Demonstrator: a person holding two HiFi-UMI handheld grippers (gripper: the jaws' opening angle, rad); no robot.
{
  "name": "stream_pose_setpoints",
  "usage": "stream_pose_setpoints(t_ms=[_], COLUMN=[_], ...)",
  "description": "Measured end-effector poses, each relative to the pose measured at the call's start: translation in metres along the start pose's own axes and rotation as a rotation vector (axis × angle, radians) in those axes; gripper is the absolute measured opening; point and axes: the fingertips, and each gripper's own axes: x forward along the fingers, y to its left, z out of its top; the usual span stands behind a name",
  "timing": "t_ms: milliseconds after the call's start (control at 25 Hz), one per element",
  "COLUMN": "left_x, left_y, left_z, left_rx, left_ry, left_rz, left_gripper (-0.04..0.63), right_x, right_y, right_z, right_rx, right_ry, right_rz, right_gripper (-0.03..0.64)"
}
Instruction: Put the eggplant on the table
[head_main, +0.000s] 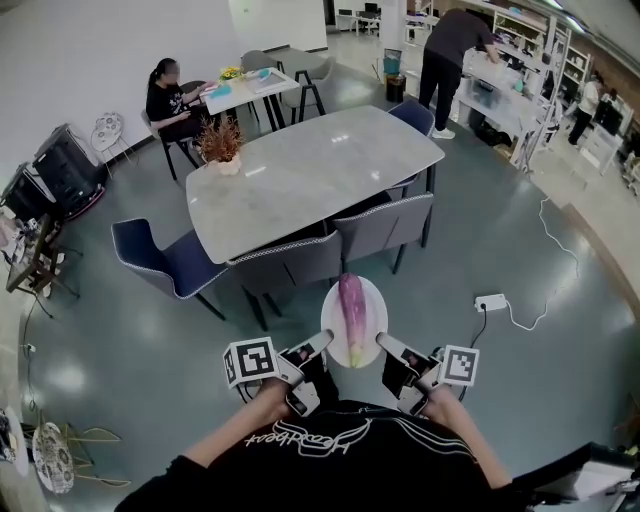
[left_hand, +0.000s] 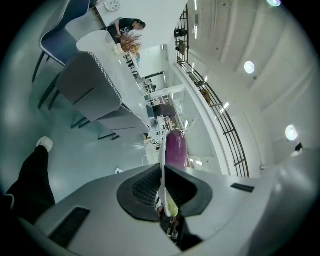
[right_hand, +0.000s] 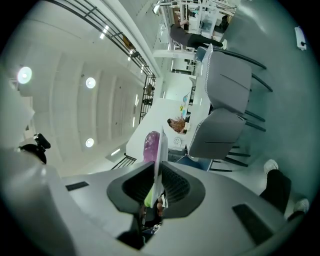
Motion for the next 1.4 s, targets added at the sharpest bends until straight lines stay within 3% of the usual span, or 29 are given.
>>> stream_pose_setpoints(t_ms=[320,680,1000,1400], left_x=[0.042,0.098,0.138,0.167], left_y=[0.010,0.034,0.048,0.066], left_z=[0.037,0.104,0.204,0.357], left_rx=[0.000,-0.021,-0.041,-0.049], left_ry=[0.023,0.083,0.103,0.056], left_rz=[-0.027,-0.016,0.003,0.020], left_gripper=[0.025,0.025,0.025,0.025], right_x=[0.019,0.063,0.143,0.279], right_y=[-0.022,-0.063,-0.090,-0.117], right_z=[0.045,0.107,0.175,0.257], right_rx=[-0.015,0.007,0.041,0.041], right_ry=[-0.026,-0.072,-0.082,-0.037], right_rz=[-0.018,-0.052,-0.078,-0.062], right_gripper=[0.051,0.051,0.051,0.051])
